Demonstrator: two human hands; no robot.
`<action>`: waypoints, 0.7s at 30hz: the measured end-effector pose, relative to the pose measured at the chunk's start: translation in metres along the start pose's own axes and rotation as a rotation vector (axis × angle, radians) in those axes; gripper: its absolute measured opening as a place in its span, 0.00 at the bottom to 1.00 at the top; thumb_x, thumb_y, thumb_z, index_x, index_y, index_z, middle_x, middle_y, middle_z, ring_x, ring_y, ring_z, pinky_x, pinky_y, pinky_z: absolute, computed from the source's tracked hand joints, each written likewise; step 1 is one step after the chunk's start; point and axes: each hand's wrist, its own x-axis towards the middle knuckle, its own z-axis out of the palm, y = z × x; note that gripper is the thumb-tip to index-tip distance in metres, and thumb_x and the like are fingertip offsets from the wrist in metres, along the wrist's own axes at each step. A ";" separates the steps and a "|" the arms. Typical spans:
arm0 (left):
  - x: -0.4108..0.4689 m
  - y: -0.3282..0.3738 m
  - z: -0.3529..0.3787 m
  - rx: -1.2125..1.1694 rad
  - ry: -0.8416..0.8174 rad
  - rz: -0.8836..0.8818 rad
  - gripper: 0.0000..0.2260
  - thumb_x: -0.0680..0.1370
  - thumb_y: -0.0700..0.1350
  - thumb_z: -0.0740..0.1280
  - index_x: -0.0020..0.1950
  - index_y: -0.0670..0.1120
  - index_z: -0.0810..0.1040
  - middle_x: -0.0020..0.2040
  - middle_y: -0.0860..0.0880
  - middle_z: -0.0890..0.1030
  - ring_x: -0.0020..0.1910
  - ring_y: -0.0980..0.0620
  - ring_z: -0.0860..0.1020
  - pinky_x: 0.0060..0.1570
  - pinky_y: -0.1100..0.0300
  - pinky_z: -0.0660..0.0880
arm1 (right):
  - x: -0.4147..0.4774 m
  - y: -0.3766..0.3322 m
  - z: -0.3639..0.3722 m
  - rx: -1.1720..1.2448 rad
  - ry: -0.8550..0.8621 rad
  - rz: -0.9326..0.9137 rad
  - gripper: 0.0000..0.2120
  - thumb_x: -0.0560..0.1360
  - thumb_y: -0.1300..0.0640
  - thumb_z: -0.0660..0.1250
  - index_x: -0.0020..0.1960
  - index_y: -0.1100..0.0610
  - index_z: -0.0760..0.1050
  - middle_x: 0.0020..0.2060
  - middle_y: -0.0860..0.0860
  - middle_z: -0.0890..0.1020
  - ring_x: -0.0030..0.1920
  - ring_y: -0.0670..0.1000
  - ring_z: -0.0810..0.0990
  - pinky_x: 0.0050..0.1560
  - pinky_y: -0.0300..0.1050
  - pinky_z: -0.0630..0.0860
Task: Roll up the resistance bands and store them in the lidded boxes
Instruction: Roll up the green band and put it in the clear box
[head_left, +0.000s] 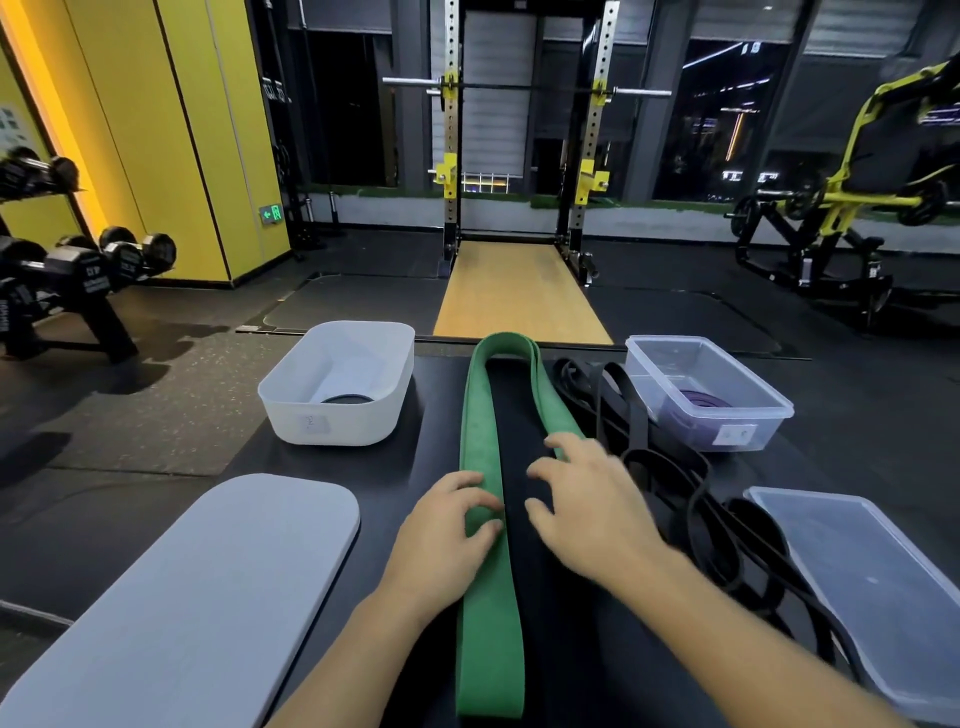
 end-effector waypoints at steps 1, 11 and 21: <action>-0.003 -0.001 -0.001 -0.008 0.009 0.011 0.10 0.81 0.48 0.70 0.61 0.56 0.84 0.72 0.61 0.72 0.72 0.62 0.70 0.66 0.67 0.64 | -0.010 -0.007 0.001 0.145 0.038 0.006 0.13 0.79 0.46 0.66 0.61 0.47 0.80 0.62 0.43 0.74 0.62 0.48 0.73 0.63 0.49 0.74; -0.036 -0.001 -0.002 -0.160 0.176 -0.053 0.14 0.81 0.37 0.65 0.60 0.54 0.84 0.60 0.62 0.80 0.60 0.62 0.78 0.63 0.65 0.74 | -0.048 -0.038 0.021 0.628 -0.046 0.257 0.13 0.81 0.54 0.68 0.65 0.50 0.82 0.56 0.45 0.85 0.54 0.46 0.82 0.59 0.40 0.76; -0.054 0.005 -0.009 -0.234 0.079 -0.046 0.15 0.80 0.36 0.68 0.55 0.56 0.84 0.59 0.62 0.76 0.62 0.62 0.76 0.67 0.56 0.76 | -0.067 -0.034 0.031 0.849 -0.037 0.201 0.11 0.76 0.58 0.75 0.55 0.45 0.84 0.46 0.40 0.85 0.46 0.37 0.82 0.48 0.28 0.73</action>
